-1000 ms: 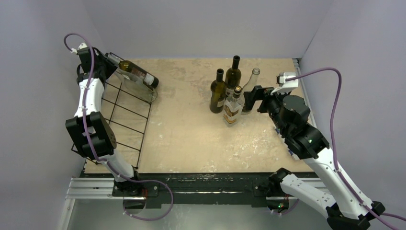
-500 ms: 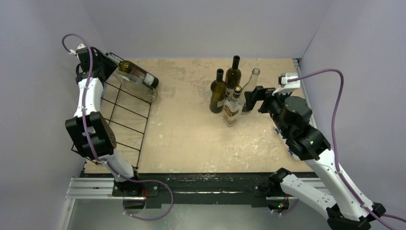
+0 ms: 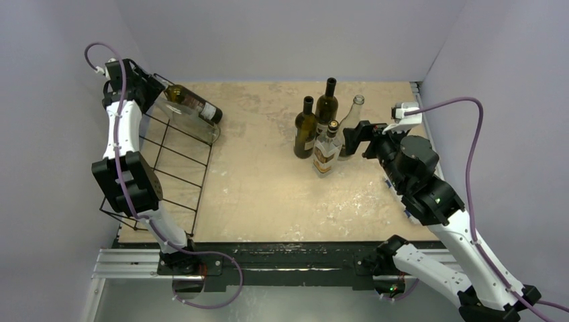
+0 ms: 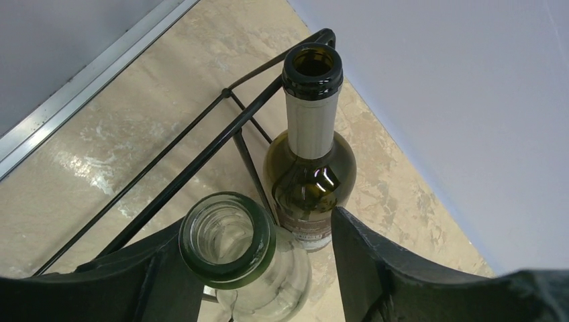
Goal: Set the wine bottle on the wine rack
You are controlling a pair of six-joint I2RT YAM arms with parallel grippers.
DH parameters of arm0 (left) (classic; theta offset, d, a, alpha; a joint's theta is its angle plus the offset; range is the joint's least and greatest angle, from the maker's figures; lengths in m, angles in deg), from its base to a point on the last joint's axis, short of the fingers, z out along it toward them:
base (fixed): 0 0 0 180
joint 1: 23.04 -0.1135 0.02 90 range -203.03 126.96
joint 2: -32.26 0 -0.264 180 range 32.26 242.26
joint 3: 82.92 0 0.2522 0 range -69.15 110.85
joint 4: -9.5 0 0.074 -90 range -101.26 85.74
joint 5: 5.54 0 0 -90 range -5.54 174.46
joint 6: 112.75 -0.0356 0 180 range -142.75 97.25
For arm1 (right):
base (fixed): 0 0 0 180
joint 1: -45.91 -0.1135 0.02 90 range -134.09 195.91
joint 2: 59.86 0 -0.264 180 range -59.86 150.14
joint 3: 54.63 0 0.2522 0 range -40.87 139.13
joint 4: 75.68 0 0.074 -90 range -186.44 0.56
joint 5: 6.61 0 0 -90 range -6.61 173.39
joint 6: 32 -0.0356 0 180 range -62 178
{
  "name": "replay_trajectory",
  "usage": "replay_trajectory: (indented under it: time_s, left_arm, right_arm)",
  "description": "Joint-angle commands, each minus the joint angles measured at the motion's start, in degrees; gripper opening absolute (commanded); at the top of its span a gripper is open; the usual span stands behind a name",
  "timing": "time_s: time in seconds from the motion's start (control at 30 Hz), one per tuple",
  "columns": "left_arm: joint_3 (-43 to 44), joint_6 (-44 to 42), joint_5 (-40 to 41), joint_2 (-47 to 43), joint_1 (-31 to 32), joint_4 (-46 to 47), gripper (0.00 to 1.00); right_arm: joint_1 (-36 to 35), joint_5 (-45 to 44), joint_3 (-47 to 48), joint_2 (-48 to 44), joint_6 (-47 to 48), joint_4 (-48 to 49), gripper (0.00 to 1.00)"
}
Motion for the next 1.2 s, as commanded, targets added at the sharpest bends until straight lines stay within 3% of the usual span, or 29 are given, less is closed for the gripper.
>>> replay_trajectory:
  time_s: [0.0,0.77,0.97,1.17]
  left_arm:
    - [6.3,1.2,1.1,0.9,-0.5,-4.4,0.63]
    - [8.7,-1.6,2.8,-6.1,-0.5,-14.7,0.71]
    - [-0.6,-2.2,-1.2,-17.6,-0.5,-13.7,0.74]
    - [-16.3,-3.0,-12.2,-34.2,0.7,-10.5,0.81]
  right_arm:
    - [-0.4,-0.3,0.3,-1.3,0.7,1.0,0.99]
    - [-0.4,4.1,3.9,-4.2,-2.6,-3.7,0.99]
    - [-0.4,6.1,6.0,-2.9,-5.4,-8.3,0.99]
    - [-0.4,8.8,7.6,-0.3,-9.0,-13.4,0.99]
